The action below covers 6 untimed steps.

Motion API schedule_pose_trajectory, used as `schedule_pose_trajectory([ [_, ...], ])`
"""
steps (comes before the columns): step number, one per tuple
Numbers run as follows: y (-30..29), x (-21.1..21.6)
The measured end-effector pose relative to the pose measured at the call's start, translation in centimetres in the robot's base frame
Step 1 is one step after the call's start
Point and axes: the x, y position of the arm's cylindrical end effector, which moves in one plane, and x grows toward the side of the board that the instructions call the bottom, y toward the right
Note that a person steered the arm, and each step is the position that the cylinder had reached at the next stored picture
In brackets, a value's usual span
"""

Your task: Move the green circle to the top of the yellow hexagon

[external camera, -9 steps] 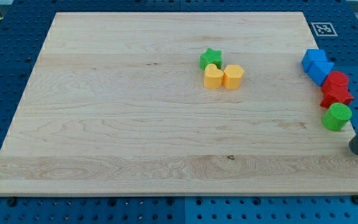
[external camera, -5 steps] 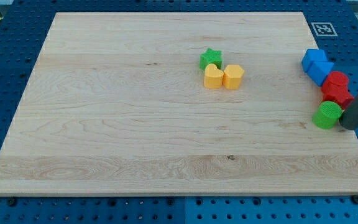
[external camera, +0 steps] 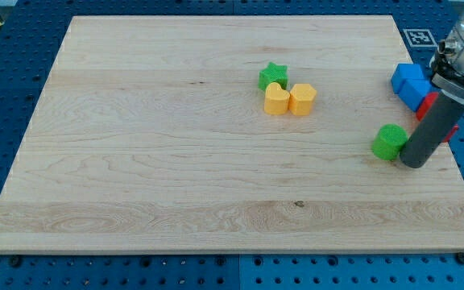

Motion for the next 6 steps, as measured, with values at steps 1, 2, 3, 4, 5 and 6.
schedule_pose_trajectory([
  [1, -0.2, 0.0],
  [2, -0.4, -0.5],
  [3, -1.9, -1.4],
  [4, -1.9, 0.2],
  [5, -2.4, -1.6],
  [6, -2.4, -3.5],
])
